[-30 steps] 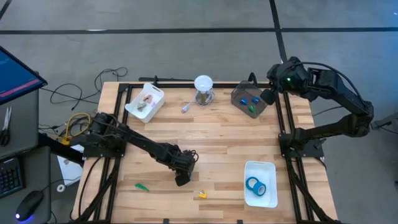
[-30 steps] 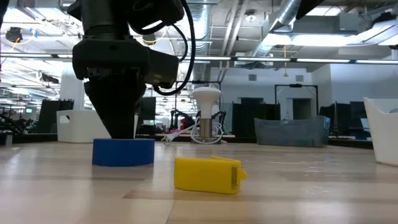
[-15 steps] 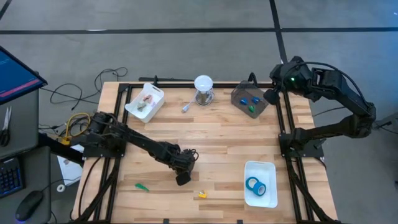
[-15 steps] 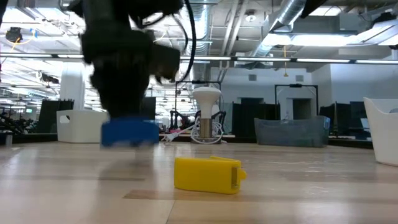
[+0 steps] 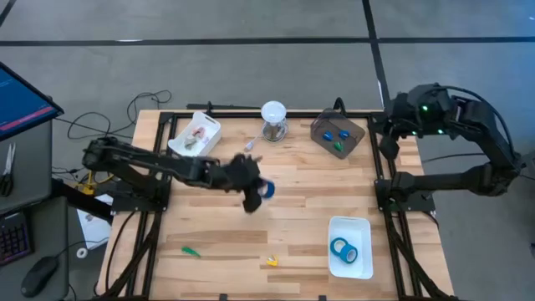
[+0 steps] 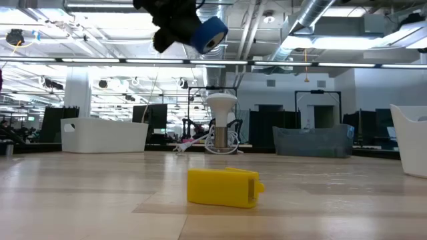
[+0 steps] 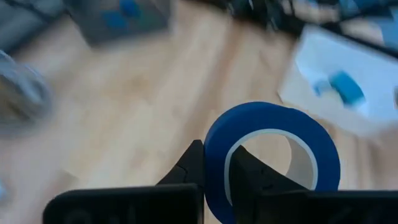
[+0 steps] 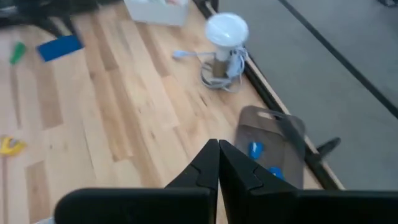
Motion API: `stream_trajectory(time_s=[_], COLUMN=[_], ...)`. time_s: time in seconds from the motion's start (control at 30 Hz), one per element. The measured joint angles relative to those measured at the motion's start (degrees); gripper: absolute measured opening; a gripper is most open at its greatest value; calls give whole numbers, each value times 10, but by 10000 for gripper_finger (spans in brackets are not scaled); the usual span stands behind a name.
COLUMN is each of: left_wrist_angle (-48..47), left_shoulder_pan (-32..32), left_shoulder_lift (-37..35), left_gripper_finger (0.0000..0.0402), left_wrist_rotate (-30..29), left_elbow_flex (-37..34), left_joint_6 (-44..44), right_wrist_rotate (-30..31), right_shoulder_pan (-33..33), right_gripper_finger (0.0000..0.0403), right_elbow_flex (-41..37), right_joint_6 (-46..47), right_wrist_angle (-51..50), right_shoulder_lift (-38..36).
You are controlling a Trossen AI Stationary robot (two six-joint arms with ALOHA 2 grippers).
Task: Pick and place Stapler, Stapler remover, tape
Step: Put the blue tape into the bottom white bin
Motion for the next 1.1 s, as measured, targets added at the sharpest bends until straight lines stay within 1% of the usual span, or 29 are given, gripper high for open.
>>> stream_trajectory(time_s=[0.07, 0.13, 0.2, 0.27, 0.33, 0.4, 0.47, 0.53, 0.67, 0.77, 0.93, 1.0, 1.1], left_wrist_angle=[16, 52, 110, 192, 282, 355, 394, 405, 406, 407, 408, 408, 408], left_shoulder_pan=[20, 42, 62, 78, 90, 98, 103, 108, 108, 108, 115, 120, 127], left_shoulder_lift=[-11, -16, -16, -15, -15, -15, -16, -16, -16, -16, -16, -16, -16], left_gripper_finger=[21, 21, 21, 21, 21, 21, 21, 21, 21, 21, 21, 21, 21], left_wrist_rotate=[-15, -15, 6, 37, 56, 60, 61, 67, 72, 73, 73, 73, 73], left_elbow_flex=[0, -11, -32, -57, -78, -92, -95, -95, -95, -95, -95, -95, -95], left_joint_6=[26, 40, 42, 41, 37, 37, 38, 40, 37, 36, 18, 16, 16], right_wrist_rotate=[-13, -26, -48, -80, -118, -147, -173, -201, -258, -265, -265, -265, -265], right_shoulder_pan=[1, 1, 1, 1, 1, 1, 1, 2, 8, 16, 32, 41, 54], right_gripper_finger=[0, 0, 0, 0, 0, 0, 0, 0, 0, 0, 4, 15, 44], right_elbow_flex=[-27, -65, -111, -164, -220, -277, -330, -382, -467, -500, -505, -506, -506], right_joint_6=[3, 16, 34, 55, 79, 105, 124, 141, 159, 179, 219, 221, 238], right_wrist_angle=[23, 52, 87, 125, 175, 227, 289, 363, 539, 646, 721, 745, 787], right_shoulder_lift=[-26, -55, -92, -128, -161, -187, -204, -211, -204, -188, -124, -91, -43])
